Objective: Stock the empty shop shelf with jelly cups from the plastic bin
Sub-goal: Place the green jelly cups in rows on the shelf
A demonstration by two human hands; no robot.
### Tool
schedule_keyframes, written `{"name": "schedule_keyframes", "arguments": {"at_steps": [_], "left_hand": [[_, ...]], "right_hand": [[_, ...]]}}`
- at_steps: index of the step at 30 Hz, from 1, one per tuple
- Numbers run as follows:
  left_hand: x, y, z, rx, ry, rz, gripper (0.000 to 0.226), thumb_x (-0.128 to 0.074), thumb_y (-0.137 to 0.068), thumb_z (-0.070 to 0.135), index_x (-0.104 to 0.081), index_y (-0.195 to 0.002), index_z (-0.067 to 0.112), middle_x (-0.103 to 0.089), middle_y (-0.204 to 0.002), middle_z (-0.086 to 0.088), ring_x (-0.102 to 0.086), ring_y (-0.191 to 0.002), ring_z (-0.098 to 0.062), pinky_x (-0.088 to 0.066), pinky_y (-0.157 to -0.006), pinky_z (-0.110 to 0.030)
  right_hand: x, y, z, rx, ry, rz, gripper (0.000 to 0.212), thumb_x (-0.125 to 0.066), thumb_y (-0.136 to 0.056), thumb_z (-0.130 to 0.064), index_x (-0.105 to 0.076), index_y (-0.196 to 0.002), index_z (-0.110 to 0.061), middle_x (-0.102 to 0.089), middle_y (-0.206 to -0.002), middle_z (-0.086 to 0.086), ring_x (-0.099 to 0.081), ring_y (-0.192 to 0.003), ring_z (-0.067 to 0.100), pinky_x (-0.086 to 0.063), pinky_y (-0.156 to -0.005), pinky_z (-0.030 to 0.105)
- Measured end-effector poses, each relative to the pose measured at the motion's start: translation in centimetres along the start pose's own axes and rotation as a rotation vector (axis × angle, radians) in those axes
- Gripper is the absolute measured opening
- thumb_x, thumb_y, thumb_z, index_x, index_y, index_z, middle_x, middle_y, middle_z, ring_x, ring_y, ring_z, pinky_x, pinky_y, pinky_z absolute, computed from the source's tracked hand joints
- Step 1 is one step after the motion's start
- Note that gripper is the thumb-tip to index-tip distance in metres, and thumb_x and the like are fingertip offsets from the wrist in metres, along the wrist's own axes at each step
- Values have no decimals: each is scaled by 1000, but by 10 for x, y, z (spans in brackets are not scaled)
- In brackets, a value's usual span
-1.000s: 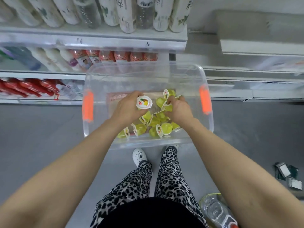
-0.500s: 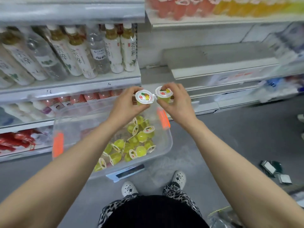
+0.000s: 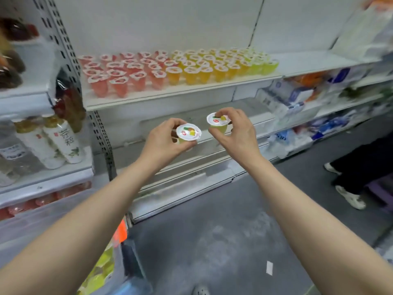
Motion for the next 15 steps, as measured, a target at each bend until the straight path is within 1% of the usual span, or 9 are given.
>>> {"name": "schedule_keyframes", "arguments": {"at_steps": [3, 6, 10, 12, 15], "left_hand": [[-38, -32, 31, -36, -23, 7, 42, -83, -71, 35, -62, -107, 27, -66, -98, 10, -60, -79, -7, -52, -79, -27], [-68, -62, 52, -44, -14, 12, 43, -82, -71, 39, -61, -107, 29, -67, -99, 9, -63, -80, -7, -53, -77, -28], [-106, -106, 72, -55, -4, -2, 43, -82, -70, 38, -63, -107, 28, -68, -98, 9, -65, -81, -9, -54, -78, -32], [-125, -132, 81, -70, -25, -12, 41, -81, -70, 38, -62, -105, 30, -69, -96, 11, -65, -80, -7, -54, -78, -32], [-152, -172, 91, -84, -38, -16, 40, -80, -69, 37, -62, -105, 30, -69, -95, 13, -65, -81, -8, -52, -80, -34]], "right_hand": [[35, -24, 41, -21, 18, 31, 30, -74, -77, -31, -63, -104, -23, -61, -102, -3, -57, -96, 16, -42, -77, 28], [62, -46, 79, -42, 39, 45, 29, -73, -78, -31, -62, -104, -24, -62, -103, -3, -56, -96, 14, -44, -78, 31], [83, -77, 128, -94, 27, 43, 29, -72, -78, -31, -61, -105, -26, -61, -106, -4, -55, -99, 12, -46, -81, 33], [92, -94, 151, -107, 26, 61, 29, -73, -78, -29, -62, -105, -25, -62, -105, -3, -55, -100, 13, -44, -83, 31], [99, -123, 187, -130, 33, 69, 29, -73, -78, -28, -63, -104, -24, -62, -104, -1, -55, -98, 14, -41, -81, 29]]}}
Point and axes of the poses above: each hand's wrist, its own y-axis away from the middle knuckle, its own x-axis out of the back of the hand, z = x × y, the point moved 9 cm from there along -y, towards the middle knuckle
